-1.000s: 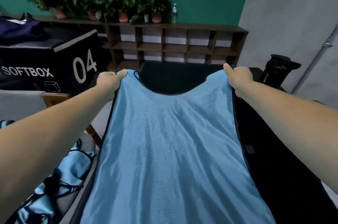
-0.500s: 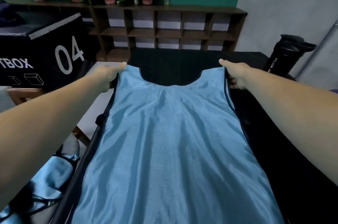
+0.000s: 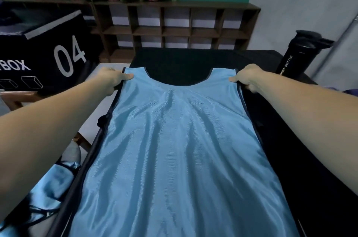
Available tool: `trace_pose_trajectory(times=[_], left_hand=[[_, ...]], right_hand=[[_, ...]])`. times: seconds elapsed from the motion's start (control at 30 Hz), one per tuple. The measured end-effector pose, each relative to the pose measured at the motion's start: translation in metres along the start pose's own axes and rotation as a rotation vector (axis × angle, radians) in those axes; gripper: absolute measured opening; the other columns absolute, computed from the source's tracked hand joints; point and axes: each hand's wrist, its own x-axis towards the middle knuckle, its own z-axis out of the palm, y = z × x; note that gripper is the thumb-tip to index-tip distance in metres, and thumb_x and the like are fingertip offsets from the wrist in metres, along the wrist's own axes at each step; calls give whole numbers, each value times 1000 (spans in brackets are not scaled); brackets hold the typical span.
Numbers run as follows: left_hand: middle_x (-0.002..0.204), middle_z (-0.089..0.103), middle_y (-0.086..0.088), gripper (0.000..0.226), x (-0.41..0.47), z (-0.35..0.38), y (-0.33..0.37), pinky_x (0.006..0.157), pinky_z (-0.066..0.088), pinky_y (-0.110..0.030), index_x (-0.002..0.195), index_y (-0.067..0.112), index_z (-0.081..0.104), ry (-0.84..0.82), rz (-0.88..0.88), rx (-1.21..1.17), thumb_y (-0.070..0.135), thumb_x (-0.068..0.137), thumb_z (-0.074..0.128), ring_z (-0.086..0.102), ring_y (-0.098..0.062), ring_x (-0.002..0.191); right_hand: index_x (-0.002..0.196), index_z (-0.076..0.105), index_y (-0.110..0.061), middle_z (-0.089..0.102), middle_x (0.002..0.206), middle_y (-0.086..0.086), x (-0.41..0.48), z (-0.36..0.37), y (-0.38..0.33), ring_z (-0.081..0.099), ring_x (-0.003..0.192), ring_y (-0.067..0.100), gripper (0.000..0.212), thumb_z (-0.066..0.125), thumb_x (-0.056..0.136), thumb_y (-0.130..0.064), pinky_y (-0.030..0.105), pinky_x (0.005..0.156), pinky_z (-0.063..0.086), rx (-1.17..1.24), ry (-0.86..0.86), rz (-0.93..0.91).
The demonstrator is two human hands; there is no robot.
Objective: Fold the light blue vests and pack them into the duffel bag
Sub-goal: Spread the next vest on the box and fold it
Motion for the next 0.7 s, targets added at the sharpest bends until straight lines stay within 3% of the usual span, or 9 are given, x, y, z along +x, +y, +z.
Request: trace_pose_trajectory(times=[0.07, 0.13, 0.23, 0.3, 0.33, 0.4, 0.5, 0.6, 0.7], left_hand=[[76, 46, -1, 56, 1, 0, -1, 58, 37, -33, 74, 18, 39, 45, 13, 38, 36, 84, 92, 42, -18, 59], [70, 34, 0, 64, -2, -2, -2, 55, 29, -33, 69, 22, 33, 43, 34, 70, 48, 84, 89, 31, -19, 56], [77, 38, 2, 56, -12, -4, -1, 57, 31, -32, 73, 24, 41, 3, 97, 104, 61, 86, 81, 37, -18, 62], [110, 55, -3, 52, -26, -7, 0, 77, 45, -35, 113, 16, 59, -46, 131, 134, 59, 90, 79, 57, -21, 96], [132, 54, -6, 69, -35, -9, 2, 91, 47, -37, 138, 12, 52, -45, 129, 126, 56, 91, 79, 57, -25, 118], [152, 48, -10, 85, -51, -17, 1, 102, 43, -39, 155, 11, 38, -26, 155, 139, 50, 93, 80, 49, -30, 139], [144, 55, -8, 85, -77, -32, -10, 104, 48, -41, 152, 16, 39, -72, 169, 183, 47, 88, 85, 55, -30, 132], [120, 62, -3, 77, -112, -49, -24, 86, 53, -37, 141, 18, 50, -145, 206, 242, 49, 82, 89, 64, -24, 108], [111, 65, 3, 68, -151, -60, -38, 78, 47, -31, 125, 19, 63, -208, 292, 283, 56, 74, 90, 64, -22, 100]], right_hand=[[128, 58, 0, 61, 129, 15, -7, 1, -1, 59, 124, 38, 53, 87, 90, -22, 44, 96, 49, -24, 29, -47], [107, 59, -1, 60, 111, 14, -14, 2, -1, 60, 108, 35, 42, 85, 91, -31, 42, 85, 48, -69, 49, -91], [94, 55, -2, 57, 104, 12, -32, -3, -5, 57, 98, 31, 45, 77, 96, -42, 43, 85, 53, -142, 39, -128], [104, 61, -1, 60, 113, 14, -47, -9, -9, 59, 99, 32, 39, 72, 99, -38, 43, 85, 54, -218, 28, -150], [112, 62, 1, 60, 114, 16, -56, -11, -12, 58, 97, 31, 37, 70, 100, -33, 43, 85, 54, -274, 27, -160], [114, 60, 2, 62, 118, 19, -76, -15, -17, 55, 94, 30, 30, 67, 101, -24, 41, 84, 52, -359, 39, -185], [126, 59, 2, 61, 129, 18, -115, -17, -25, 57, 102, 32, 37, 67, 100, -23, 40, 88, 52, -398, 35, -238], [151, 47, -5, 53, 147, 15, -160, -14, -20, 57, 128, 35, 61, 70, 100, -31, 43, 101, 52, -412, -30, -286], [156, 44, -14, 52, 149, 8, -200, -11, 0, 57, 127, 29, 72, 73, 95, -40, 39, 101, 52, -374, -85, -362]])
